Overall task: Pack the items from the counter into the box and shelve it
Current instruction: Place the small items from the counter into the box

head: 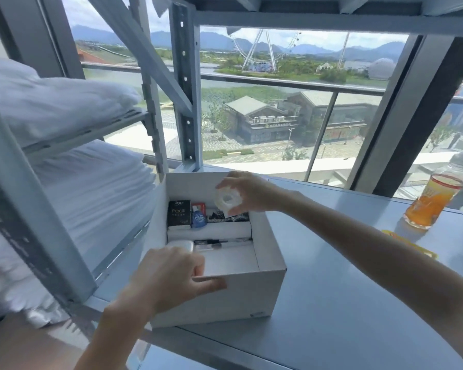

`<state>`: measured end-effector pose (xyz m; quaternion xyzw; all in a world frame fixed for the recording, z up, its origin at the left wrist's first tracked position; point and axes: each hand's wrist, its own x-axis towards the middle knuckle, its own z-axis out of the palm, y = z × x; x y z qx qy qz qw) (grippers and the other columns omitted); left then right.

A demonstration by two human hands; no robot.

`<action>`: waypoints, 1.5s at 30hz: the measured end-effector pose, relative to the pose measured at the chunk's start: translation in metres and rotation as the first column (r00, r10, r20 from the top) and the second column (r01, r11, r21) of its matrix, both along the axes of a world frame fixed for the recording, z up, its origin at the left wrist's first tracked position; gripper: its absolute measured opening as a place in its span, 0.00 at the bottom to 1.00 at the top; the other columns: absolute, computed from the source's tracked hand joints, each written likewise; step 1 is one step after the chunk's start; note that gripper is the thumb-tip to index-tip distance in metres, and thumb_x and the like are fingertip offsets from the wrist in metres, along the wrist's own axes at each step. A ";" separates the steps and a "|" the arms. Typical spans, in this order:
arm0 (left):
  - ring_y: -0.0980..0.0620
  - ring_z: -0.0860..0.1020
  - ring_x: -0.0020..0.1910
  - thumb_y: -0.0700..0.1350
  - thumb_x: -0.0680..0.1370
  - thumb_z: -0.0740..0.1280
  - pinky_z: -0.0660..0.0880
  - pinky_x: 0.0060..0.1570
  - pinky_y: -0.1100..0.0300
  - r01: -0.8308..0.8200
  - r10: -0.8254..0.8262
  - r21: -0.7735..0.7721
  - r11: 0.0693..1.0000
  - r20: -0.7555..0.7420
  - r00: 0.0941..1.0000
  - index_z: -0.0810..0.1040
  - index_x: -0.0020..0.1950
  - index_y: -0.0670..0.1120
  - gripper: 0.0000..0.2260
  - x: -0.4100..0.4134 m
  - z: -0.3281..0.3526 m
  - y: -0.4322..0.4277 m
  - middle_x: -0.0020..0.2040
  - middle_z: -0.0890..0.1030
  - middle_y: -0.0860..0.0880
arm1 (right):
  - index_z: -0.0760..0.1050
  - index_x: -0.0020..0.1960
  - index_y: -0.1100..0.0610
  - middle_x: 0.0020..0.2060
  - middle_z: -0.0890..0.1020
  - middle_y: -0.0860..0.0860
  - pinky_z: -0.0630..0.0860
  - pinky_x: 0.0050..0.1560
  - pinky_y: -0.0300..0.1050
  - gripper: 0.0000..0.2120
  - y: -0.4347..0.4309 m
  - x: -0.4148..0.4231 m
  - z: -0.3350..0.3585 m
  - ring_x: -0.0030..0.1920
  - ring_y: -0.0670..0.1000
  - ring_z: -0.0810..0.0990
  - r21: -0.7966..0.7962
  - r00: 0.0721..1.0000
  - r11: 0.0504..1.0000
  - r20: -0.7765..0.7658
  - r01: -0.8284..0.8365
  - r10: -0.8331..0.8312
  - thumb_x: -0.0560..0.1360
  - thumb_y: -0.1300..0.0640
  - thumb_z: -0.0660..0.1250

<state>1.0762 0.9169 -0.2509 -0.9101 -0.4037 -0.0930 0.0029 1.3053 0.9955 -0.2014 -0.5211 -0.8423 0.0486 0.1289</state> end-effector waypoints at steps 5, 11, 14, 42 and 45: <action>0.50 0.73 0.35 0.76 0.66 0.40 0.65 0.34 0.57 0.061 -0.061 -0.014 0.998 -0.042 0.997 0.69 0.34 0.49 0.34 0.001 -0.007 0.002 0.36 0.77 0.52 | 0.69 0.66 0.58 0.58 0.74 0.54 0.75 0.49 0.41 0.27 0.055 -0.037 -0.037 0.54 0.53 0.76 -0.141 0.954 0.990 0.299 0.011 0.032 0.68 0.58 0.72; 0.46 0.70 0.32 0.73 0.70 0.46 0.61 0.32 0.55 0.124 -0.125 -0.039 0.992 -0.023 0.992 0.67 0.33 0.47 0.30 0.002 -0.007 0.004 0.32 0.72 0.50 | 0.67 0.67 0.51 0.55 0.74 0.52 0.72 0.37 0.44 0.26 0.083 -0.039 -0.061 0.53 0.54 0.76 -0.090 0.902 0.995 0.431 0.041 0.002 0.70 0.54 0.68; 0.47 0.69 0.32 0.72 0.71 0.47 0.58 0.32 0.55 0.158 -0.159 -0.034 0.987 -0.017 0.987 0.67 0.33 0.47 0.30 0.003 -0.006 0.005 0.31 0.71 0.50 | 0.67 0.66 0.49 0.54 0.75 0.52 0.74 0.42 0.45 0.27 0.088 -0.038 -0.063 0.53 0.53 0.76 -0.144 0.943 0.988 0.331 0.049 0.001 0.69 0.54 0.70; 0.51 0.73 0.24 0.64 0.74 0.51 0.57 0.26 0.61 0.239 -0.247 0.170 0.956 0.024 0.969 0.61 0.30 0.49 0.22 0.000 -0.001 -0.003 0.25 0.74 0.53 | 0.60 0.72 0.53 0.65 0.70 0.54 0.70 0.61 0.51 0.32 0.065 -0.028 -0.052 0.65 0.55 0.68 0.023 0.879 0.991 0.459 0.131 -0.127 0.73 0.48 0.68; 0.54 0.73 0.23 0.63 0.74 0.52 0.61 0.23 0.62 0.274 -0.288 0.183 0.944 0.052 0.956 0.62 0.30 0.50 0.20 0.001 0.000 -0.006 0.25 0.73 0.54 | 0.63 0.72 0.54 0.66 0.70 0.53 0.70 0.64 0.50 0.29 0.043 -0.017 -0.035 0.66 0.53 0.68 0.085 0.926 0.990 0.352 0.113 -0.136 0.74 0.49 0.67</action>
